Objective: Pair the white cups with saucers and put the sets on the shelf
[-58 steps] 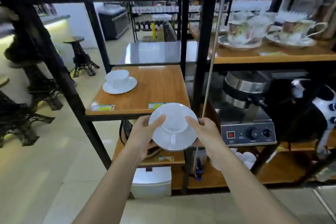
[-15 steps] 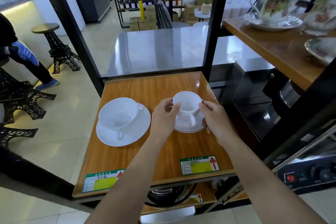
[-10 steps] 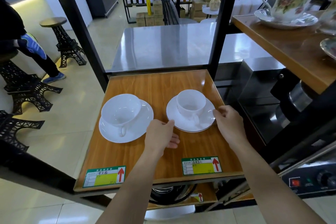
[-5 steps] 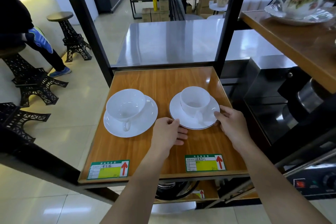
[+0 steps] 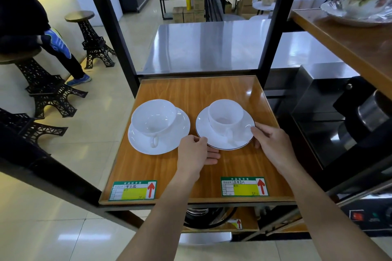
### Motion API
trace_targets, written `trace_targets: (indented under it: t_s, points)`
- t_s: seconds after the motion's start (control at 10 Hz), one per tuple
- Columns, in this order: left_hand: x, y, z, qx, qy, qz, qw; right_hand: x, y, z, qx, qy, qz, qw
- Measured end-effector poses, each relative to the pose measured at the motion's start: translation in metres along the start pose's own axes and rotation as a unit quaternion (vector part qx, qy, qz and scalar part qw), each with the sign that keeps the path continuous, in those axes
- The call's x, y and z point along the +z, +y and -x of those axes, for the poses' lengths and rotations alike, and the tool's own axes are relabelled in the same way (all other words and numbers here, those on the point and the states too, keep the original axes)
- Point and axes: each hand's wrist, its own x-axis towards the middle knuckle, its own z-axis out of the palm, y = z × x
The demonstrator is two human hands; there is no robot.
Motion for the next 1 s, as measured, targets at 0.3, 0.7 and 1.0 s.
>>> trace_targets:
  t_s: [0.3, 0.7, 1.0]
  points:
    - [0.001, -0.001, 0.0, 0.002, 0.006, -0.001, 1.0, 0.001, 0.001, 0.001, -0.005, -0.005, 0.006, 1.0]
    - [-0.005, 0.008, 0.014, -0.043, -0.025, 0.02, 0.999, 0.001, 0.002, -0.004, -0.005, -0.03, 0.033, 0.999]
    - [-0.034, 0.007, 0.047, 0.034, 0.044, -0.026, 0.998, -0.006, -0.013, 0.005, 0.021, -0.064, 0.023, 0.997]
